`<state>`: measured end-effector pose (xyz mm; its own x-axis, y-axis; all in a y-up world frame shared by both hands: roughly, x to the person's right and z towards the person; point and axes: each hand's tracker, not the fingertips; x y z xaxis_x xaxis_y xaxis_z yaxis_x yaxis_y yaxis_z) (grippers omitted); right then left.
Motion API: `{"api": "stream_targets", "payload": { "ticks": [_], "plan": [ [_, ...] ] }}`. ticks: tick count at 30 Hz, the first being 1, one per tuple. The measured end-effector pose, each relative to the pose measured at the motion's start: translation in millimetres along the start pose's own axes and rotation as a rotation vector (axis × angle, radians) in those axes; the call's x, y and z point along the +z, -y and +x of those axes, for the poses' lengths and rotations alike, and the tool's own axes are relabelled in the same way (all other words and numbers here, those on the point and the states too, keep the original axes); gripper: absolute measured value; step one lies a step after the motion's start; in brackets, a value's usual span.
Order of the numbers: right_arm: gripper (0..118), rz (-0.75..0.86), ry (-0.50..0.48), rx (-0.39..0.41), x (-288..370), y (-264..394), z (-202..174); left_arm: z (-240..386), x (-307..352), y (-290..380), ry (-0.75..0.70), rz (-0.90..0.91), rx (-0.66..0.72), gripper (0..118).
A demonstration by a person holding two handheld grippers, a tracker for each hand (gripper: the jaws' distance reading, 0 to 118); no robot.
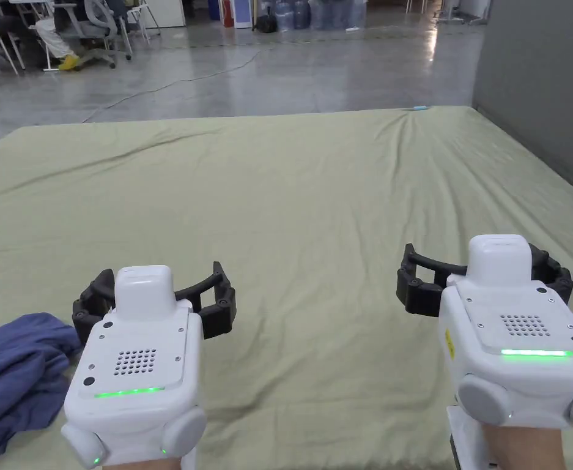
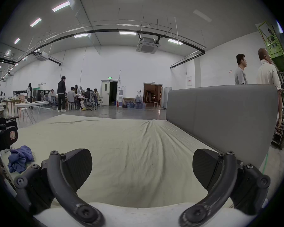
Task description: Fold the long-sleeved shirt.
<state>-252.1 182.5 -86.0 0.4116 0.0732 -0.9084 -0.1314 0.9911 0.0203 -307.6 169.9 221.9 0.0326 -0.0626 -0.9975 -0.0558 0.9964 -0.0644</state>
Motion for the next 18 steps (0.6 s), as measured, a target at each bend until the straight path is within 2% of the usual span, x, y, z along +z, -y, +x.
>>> {"api": "stream_targets", "payload": {
  "ticks": [18],
  "plan": [
    [118, 0.012, 0.012, 0.004, -5.2, -2.8, 4.3, 2.4, -3.0, -3.6, 0.032, -0.005, -0.004, 115]
  ]
}}
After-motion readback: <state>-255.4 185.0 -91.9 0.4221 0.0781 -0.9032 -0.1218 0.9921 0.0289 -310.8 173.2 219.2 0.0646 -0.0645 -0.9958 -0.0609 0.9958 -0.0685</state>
